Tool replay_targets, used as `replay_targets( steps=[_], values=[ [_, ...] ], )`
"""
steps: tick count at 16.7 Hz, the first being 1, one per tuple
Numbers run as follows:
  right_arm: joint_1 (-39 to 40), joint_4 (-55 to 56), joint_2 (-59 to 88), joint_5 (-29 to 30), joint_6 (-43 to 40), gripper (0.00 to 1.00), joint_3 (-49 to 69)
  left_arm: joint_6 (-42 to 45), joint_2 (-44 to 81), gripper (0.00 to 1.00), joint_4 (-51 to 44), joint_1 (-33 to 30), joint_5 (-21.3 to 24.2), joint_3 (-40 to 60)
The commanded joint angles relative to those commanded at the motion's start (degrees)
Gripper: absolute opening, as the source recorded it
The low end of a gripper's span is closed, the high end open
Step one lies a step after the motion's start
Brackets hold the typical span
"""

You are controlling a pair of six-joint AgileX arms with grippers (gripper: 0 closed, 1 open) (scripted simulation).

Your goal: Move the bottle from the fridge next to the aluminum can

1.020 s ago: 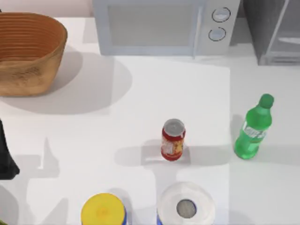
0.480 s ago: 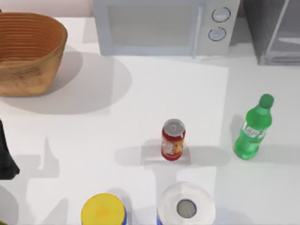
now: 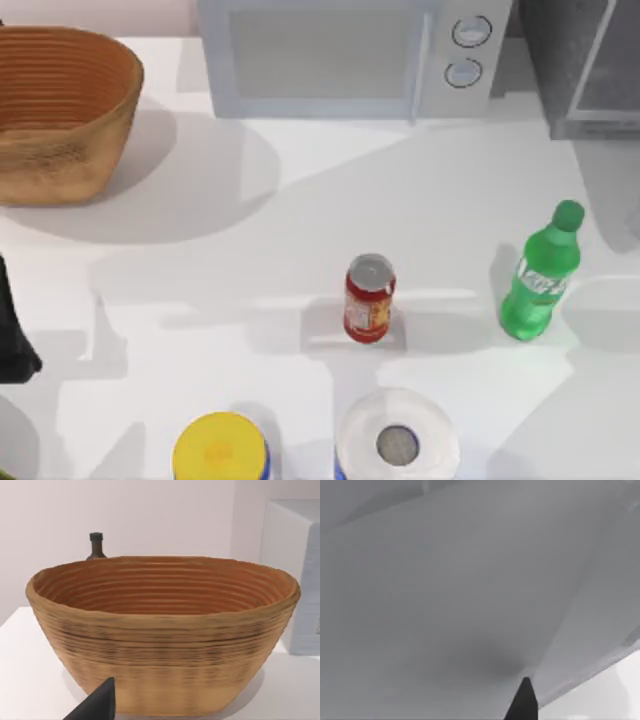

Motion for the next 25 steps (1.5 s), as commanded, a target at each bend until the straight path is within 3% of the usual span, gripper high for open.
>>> replay_targets(
  steps=[4,7,15,25],
  values=[
    [15.6,5.9,-3.9,12.3,10.3,1.0,-5.2,0.0,0.0,1.0,0.0,0.0,0.0,0.0],
    [21.6,8.7,-6.0,18.0,15.2,1.0,-7.8,0.0,0.0,1.0,0.0,0.0,0.0,0.0],
    [21.6,8.6,-4.1,19.3,15.9,1.0,-6.2,0.0,0.0,1.0,0.0,0.0,0.0,0.0],
    [21.7,4.0,14.0,19.6,16.0,1.0,16.7,0.0,0.0,1.0,0.0,0.0,0.0,0.0]
  ],
)
